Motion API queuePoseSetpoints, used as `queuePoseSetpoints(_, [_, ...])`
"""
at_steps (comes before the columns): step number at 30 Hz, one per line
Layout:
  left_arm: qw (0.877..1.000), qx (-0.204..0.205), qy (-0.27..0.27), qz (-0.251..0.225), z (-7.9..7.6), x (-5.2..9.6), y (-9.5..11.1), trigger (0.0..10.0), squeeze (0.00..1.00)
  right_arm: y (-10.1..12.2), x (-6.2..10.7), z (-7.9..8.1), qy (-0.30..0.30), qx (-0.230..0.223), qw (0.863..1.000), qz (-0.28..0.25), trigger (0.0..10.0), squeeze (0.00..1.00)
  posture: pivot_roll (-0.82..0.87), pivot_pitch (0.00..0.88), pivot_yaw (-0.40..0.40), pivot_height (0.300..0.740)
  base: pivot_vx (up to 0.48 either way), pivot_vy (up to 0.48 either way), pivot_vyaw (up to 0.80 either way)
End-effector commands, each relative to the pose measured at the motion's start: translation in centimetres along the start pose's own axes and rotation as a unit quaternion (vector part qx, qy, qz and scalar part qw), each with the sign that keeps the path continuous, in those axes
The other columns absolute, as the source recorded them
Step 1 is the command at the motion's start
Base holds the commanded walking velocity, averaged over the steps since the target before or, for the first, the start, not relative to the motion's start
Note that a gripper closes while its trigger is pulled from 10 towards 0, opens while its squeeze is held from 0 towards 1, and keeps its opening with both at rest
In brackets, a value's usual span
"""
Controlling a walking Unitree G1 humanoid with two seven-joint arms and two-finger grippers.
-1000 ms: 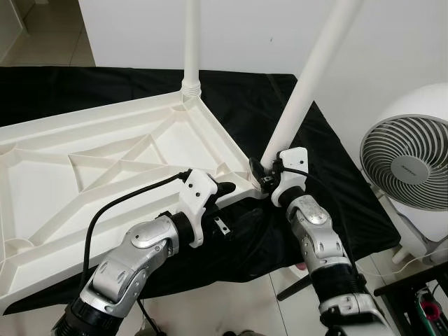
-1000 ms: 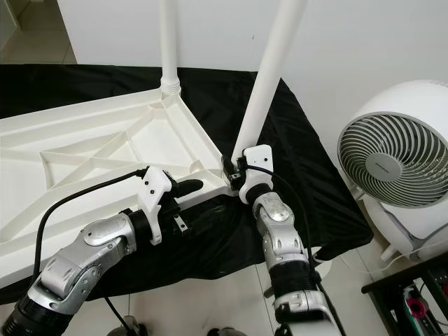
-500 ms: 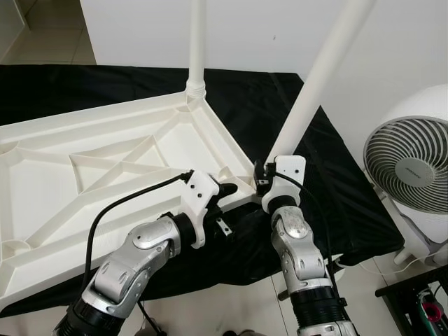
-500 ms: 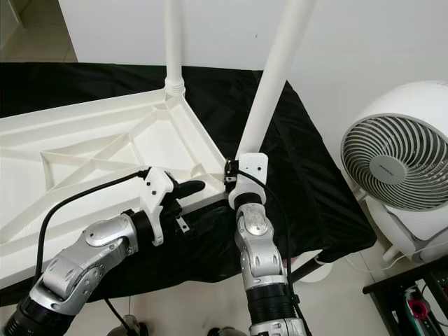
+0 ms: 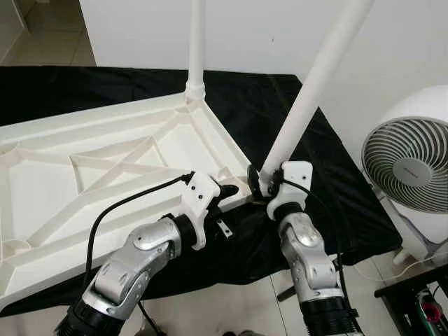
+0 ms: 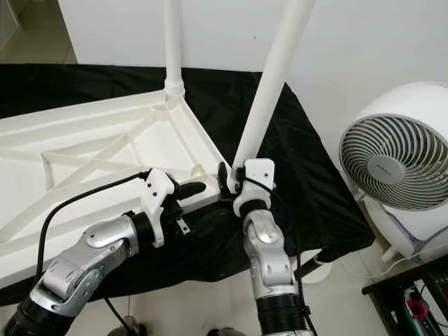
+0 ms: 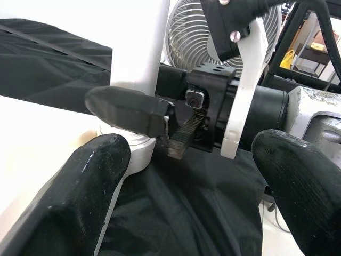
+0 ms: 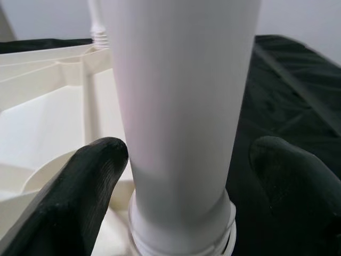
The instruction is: Building children table
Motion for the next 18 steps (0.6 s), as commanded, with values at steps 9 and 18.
queuePoseSetpoints(9, [0.999,-0.005,-0.041,0.004,-1.0,-0.3,-0.1,10.0,0.00,-0.3,0.9,-3.4,0.145,0.056,0.988,0.019,10.0,0.00,0.07,0.045,-0.101,0.740,0.000,0.000,0.00])
queuePoseSetpoints(18, [0.999,-0.011,-0.041,0.000,-0.7,-0.5,0.2,10.0,0.00,-0.3,-0.5,-3.9,0.231,0.082,0.969,0.038,10.0,0.00,0.07,0.041,-0.092,0.740,0.000,0.000,0.00])
Point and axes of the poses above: a point about 5 cm out from each wrist's last joint towards the gripper, its own x axis pointing back from the gripper into the wrist, its own y axis along the axis of the wrist's last joint, z = x × y, the point moved 5 cm from there along -x, pointing out of the wrist towards the gripper, and after that the axes turned 1 degree about x, right-handed, at the moved point
